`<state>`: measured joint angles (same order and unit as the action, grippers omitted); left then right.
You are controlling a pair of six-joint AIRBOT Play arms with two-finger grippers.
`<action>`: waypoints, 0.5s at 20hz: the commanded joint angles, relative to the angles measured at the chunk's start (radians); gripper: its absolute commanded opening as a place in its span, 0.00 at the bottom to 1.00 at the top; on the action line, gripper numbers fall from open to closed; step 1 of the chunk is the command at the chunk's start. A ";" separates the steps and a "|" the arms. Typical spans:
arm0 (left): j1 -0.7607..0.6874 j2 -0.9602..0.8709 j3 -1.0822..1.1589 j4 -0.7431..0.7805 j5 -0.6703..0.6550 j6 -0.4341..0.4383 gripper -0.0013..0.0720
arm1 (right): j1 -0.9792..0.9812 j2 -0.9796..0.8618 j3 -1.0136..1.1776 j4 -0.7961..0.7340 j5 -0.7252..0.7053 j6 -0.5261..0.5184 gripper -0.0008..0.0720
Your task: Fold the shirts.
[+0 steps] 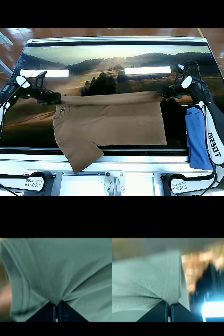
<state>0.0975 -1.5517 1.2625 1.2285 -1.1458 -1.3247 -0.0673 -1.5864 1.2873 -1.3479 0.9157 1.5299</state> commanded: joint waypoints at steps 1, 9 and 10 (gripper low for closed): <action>-0.001 -0.028 -0.031 0.048 -0.150 -0.062 0.07 | 0.001 -0.026 -0.002 0.006 0.179 0.005 0.10; 0.107 0.044 0.025 0.073 -0.375 -0.097 0.89 | -0.048 0.089 0.000 -0.109 0.401 -0.056 0.91; 0.134 0.084 -0.002 0.069 -0.400 -0.083 0.90 | -0.076 0.117 -0.010 -0.174 0.482 -0.054 0.90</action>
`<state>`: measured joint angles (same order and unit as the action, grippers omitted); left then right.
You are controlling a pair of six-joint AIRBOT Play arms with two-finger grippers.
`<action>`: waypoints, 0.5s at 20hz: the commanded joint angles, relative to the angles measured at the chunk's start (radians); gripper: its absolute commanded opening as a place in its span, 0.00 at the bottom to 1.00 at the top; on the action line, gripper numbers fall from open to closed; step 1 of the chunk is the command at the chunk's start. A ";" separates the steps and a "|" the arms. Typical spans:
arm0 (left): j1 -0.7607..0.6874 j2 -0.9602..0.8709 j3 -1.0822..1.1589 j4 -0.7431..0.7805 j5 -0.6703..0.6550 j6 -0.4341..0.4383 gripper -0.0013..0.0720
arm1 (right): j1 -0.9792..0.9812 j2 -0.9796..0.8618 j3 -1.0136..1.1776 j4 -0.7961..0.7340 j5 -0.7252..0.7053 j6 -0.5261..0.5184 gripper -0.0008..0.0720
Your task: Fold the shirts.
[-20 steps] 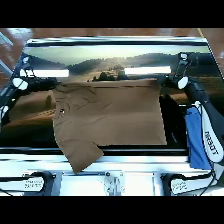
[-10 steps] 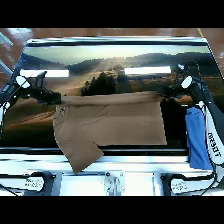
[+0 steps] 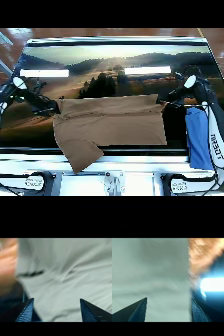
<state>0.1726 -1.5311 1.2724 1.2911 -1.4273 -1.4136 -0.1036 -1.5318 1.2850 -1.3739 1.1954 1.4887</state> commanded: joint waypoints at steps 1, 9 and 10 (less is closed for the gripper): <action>0.080 0.110 -0.067 -0.017 -0.130 0.033 0.90 | -0.081 0.095 -0.042 -0.161 0.224 -0.016 0.90; 0.125 0.367 -0.757 -0.207 0.081 0.120 0.91 | -0.312 0.215 -0.338 0.119 0.157 -0.120 0.91; 0.126 0.367 -0.781 -0.208 0.110 0.119 0.91 | -0.312 0.216 -0.338 0.120 0.161 -0.125 0.91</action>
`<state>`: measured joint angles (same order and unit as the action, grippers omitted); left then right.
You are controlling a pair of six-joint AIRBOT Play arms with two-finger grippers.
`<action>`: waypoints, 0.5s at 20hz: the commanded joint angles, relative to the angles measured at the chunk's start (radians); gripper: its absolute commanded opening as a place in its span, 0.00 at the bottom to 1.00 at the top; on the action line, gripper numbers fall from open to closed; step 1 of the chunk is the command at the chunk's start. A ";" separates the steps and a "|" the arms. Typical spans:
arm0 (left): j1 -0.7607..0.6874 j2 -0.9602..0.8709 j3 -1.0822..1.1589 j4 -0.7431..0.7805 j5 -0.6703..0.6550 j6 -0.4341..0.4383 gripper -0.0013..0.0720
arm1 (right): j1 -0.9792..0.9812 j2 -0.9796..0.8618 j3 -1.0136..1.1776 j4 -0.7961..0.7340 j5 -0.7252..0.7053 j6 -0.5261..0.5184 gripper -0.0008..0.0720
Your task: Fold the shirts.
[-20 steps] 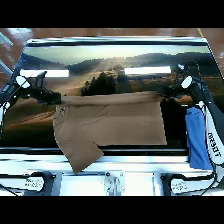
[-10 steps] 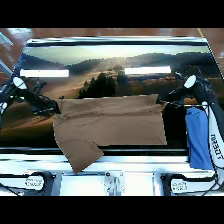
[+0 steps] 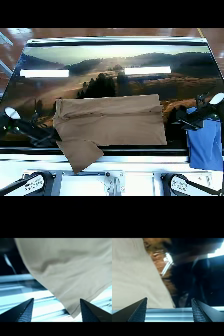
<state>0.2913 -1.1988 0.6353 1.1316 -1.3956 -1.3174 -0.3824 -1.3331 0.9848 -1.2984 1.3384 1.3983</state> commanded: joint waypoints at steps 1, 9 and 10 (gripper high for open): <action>0.006 0.034 -0.156 -0.055 0.104 0.023 0.91 | -0.033 0.017 -0.037 0.047 0.019 -0.034 0.91; -0.074 -0.023 -0.159 -0.195 0.312 -0.010 0.50 | -0.033 0.017 -0.037 0.131 0.014 -0.032 0.91; -0.084 -0.030 -0.159 -0.220 0.316 0.003 0.44 | -0.033 0.017 -0.038 0.128 0.015 -0.031 0.91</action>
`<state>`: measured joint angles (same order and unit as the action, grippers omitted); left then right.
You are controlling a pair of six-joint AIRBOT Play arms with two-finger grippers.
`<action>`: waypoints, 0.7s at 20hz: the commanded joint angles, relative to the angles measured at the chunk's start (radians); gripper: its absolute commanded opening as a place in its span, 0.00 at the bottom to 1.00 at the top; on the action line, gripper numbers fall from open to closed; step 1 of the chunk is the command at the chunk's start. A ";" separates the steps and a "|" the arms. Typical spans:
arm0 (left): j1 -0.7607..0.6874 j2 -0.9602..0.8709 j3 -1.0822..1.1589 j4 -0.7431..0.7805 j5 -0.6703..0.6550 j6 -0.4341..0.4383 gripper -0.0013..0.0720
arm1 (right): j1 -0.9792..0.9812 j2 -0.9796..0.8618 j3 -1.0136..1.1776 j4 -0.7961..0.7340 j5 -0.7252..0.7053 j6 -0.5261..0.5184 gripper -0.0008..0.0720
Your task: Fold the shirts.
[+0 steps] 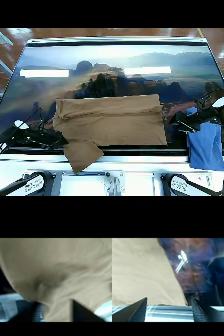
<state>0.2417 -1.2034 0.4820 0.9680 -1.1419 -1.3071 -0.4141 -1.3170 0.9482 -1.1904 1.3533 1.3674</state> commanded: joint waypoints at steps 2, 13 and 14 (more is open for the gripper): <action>-0.035 -0.024 -0.005 -0.090 0.031 0.068 0.16 | -0.002 0.001 -0.002 -0.009 0.003 0.010 0.91; -0.035 0.045 -0.005 -0.090 -0.076 0.127 0.07 | 0.018 0.000 -0.294 0.000 -0.122 0.053 0.91; -0.035 0.053 -0.005 -0.090 -0.075 0.129 0.07 | 0.041 -0.002 -0.309 0.013 -0.150 0.054 0.91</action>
<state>0.2066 -1.1728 0.4778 0.8803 -1.2045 -1.1866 -0.4095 -1.3170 0.7033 -1.2095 1.3170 1.3746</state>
